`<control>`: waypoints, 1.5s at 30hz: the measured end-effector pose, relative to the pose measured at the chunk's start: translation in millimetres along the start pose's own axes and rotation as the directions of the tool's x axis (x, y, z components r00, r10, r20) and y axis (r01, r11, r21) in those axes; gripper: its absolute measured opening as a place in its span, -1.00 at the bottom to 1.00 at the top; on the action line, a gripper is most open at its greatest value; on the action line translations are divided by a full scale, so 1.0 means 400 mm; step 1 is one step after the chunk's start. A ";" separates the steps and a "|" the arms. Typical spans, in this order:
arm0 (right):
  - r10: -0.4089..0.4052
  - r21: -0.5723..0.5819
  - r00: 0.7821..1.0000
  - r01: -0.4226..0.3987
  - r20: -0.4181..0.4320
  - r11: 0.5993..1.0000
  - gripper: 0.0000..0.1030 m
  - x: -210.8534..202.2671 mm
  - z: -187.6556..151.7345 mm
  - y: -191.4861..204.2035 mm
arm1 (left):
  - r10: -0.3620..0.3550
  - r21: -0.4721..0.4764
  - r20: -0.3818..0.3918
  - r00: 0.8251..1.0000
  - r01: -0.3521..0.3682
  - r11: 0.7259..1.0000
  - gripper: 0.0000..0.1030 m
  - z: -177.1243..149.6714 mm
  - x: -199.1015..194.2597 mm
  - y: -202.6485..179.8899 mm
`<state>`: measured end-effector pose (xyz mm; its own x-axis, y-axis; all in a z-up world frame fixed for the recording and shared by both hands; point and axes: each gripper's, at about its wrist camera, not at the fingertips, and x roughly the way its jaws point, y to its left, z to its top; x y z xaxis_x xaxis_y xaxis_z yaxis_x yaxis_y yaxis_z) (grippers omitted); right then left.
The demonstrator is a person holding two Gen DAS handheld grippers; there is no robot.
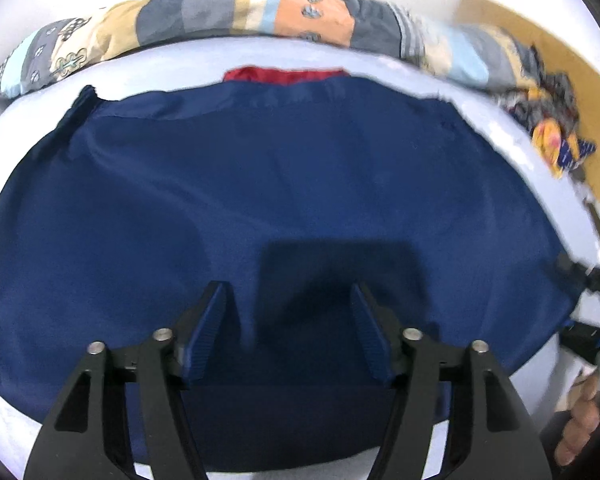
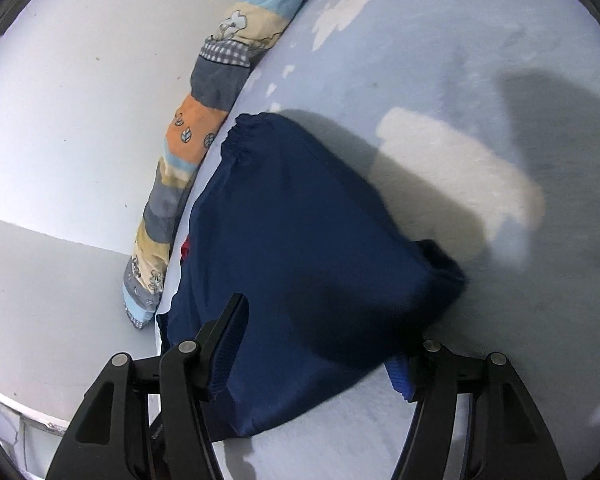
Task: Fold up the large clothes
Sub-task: 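Grasp the jacket edge with the right tool and lift it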
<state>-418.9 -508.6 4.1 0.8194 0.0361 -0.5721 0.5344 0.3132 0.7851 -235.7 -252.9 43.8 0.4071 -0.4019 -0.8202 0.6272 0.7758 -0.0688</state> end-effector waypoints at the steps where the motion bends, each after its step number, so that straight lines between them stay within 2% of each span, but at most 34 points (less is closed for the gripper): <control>1: 0.009 -0.006 1.000 -0.008 0.003 1.000 0.26 0.005 -0.001 0.002 | 0.025 0.027 0.006 1.000 -0.026 0.999 0.40 -0.002 0.002 -0.011; 3: 0.020 -0.018 1.000 -0.020 0.000 1.000 0.26 0.020 0.000 0.003 | 0.052 0.045 0.016 0.998 -0.053 0.998 0.40 -0.004 0.001 -0.021; 7: 0.085 -0.009 0.996 -0.085 0.003 0.996 0.26 0.020 0.006 0.003 | 0.032 -0.029 0.049 0.998 -0.030 0.999 0.40 0.006 -0.016 0.008; 9: 0.112 -0.005 0.994 -0.112 0.011 0.994 0.23 0.018 0.007 0.007 | 0.033 -0.046 0.027 0.999 -0.031 0.998 0.40 0.004 -0.002 0.019; 13: 0.115 0.020 0.993 -0.115 -0.003 0.993 0.14 0.054 0.030 -0.001 | 0.059 -0.007 0.026 0.998 -0.059 0.998 0.44 -0.002 0.005 0.002; 15: 0.115 0.013 0.993 -0.115 -0.015 0.993 -0.05 0.072 0.047 0.002 | 0.054 -0.007 0.027 0.998 -0.054 0.999 0.44 -0.004 0.004 0.003; 16: 0.106 0.000 0.994 -0.106 -0.022 0.994 -0.34 0.081 0.056 0.004 | 0.051 -0.006 0.026 0.998 -0.051 0.999 0.44 -0.004 0.003 0.004; 17: 0.087 -0.013 0.995 -0.087 -0.040 0.996 -0.55 0.094 0.061 0.005 | 0.051 -0.004 0.026 0.998 -0.051 0.999 0.44 -0.004 0.002 0.003; 21: 0.065 -0.026 0.997 -0.066 -0.036 0.998 -0.57 0.100 0.059 0.005 | 0.059 -0.010 0.033 0.998 -0.059 0.998 0.44 -0.001 -0.001 0.003; 24: 0.060 -0.014 0.998 -0.061 -0.025 0.998 -0.59 0.096 0.058 0.005 | 0.048 -0.052 0.060 0.997 -0.045 0.998 0.44 0.007 -0.010 0.007; 25: 0.072 -0.003 0.997 -0.072 -0.024 0.997 -0.68 0.091 0.057 0.009 | 0.042 -0.056 0.062 0.997 -0.039 0.998 0.44 0.010 -0.008 0.006; 27: 0.063 -0.057 0.998 -0.063 -0.003 0.996 -0.76 0.073 0.055 0.038 | 0.065 -0.015 0.032 0.997 -0.064 0.998 0.46 0.006 0.014 -0.007; 29: 0.053 -0.123 0.999 -0.051 0.015 0.991 -0.80 0.058 0.048 0.079 | 0.099 0.031 0.038 0.994 -0.100 0.995 0.47 0.003 0.019 -0.022; 31: 0.078 -0.139 0.997 -0.074 0.023 0.988 -0.81 0.046 0.045 0.102 | 0.083 -0.011 0.051 0.995 -0.082 0.997 0.36 0.012 0.004 -0.011; 33: 0.093 -0.157 0.995 -0.087 0.032 0.984 -0.81 0.035 0.040 0.127 | 0.087 -0.038 0.106 0.991 -0.084 0.996 0.35 0.019 -0.020 0.001; 34: 0.110 -0.159 0.994 -0.103 0.030 0.982 -0.81 0.030 0.038 0.139 | 0.112 -0.026 0.095 0.989 -0.110 0.994 0.35 0.019 -0.012 0.001; 36: 0.127 -0.167 0.991 -0.120 0.029 0.979 -0.81 0.024 0.033 0.155 | 0.116 0.001 0.028 0.993 -0.116 0.993 0.38 0.005 0.026 0.000; 38: 0.136 -0.173 0.990 -0.131 0.020 0.976 -0.81 0.023 0.027 0.170 | 0.138 0.043 0.044 0.989 -0.140 0.989 0.38 0.000 0.024 -0.013; 40: 0.137 -0.186 0.990 -0.131 0.019 0.974 -0.81 0.019 0.022 0.195 | 0.113 0.013 0.035 0.993 -0.113 0.993 0.36 0.014 0.014 0.001; 42: 0.132 -0.220 0.991 -0.125 0.015 0.967 -0.81 0.013 0.016 0.233 | 0.114 -0.051 0.069 0.991 -0.111 0.993 0.36 0.020 -0.007 0.030; 43: 0.122 -0.241 0.992 -0.114 0.020 0.964 -0.81 0.008 0.011 0.255 | 0.138 -0.046 0.064 0.988 -0.135 0.990 0.37 0.018 -0.003 0.034; 44: 0.123 -0.256 0.992 -0.114 0.018 0.960 -0.81 0.003 0.005 0.276 | 0.151 -0.001 0.021 0.988 -0.151 0.989 0.39 0.011 0.019 0.031; 45: 0.124 -0.271 0.992 -0.115 0.014 0.956 -0.81 0.001 -0.002 0.295 | 0.159 0.058 0.026 0.987 -0.160 0.985 0.38 0.004 0.021 0.018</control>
<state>-355.6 -471.0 96.5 0.8820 0.0611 -0.4673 0.3600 0.5525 0.7518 -226.6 -251.3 37.3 0.5185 -0.2862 -0.8058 0.5918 0.8003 0.0966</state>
